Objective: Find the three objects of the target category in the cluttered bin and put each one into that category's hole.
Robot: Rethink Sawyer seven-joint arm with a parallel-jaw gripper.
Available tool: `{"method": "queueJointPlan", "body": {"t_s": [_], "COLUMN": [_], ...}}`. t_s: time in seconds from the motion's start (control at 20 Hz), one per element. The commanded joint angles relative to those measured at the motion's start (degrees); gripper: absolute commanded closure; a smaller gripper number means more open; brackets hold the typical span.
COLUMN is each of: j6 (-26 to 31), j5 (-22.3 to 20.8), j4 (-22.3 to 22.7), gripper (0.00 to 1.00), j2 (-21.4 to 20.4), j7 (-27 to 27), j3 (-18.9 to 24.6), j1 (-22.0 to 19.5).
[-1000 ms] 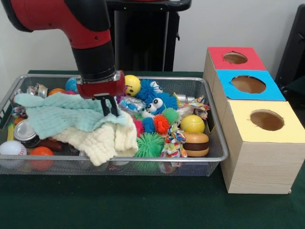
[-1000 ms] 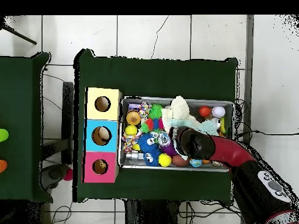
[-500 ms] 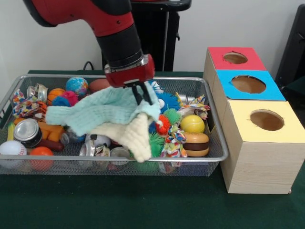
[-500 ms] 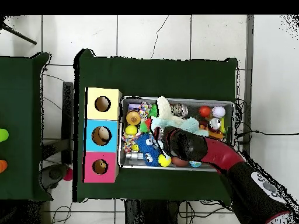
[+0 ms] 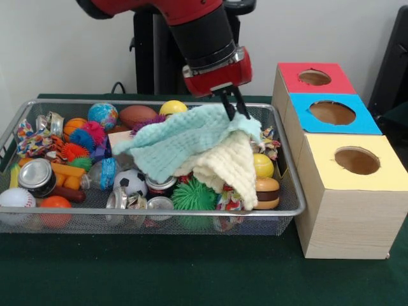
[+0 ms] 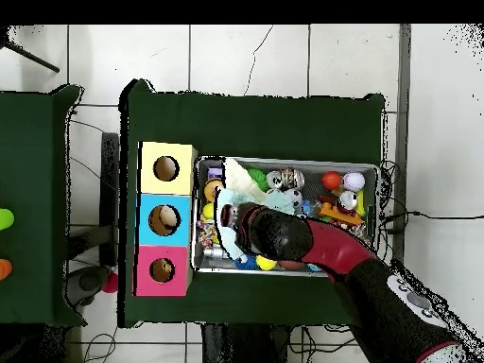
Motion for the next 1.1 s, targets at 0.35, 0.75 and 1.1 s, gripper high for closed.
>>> {"method": "queueJointPlan", "body": {"t_s": [0.35,0.75,1.1], "j6": [-1.14,0.73,4.63], "j5": [3.76,-8.93,-16.82], "j4": [2.55,-5.29,-9.58], "gripper": [1.0,0.0,0.0], "j2": [-4.15,-4.35,-7.01], "j7": [9.5,-1.55,-3.61], "j3": [0.09,-5.48,-7.81], "j1": [4.11,7.26,9.38]}}
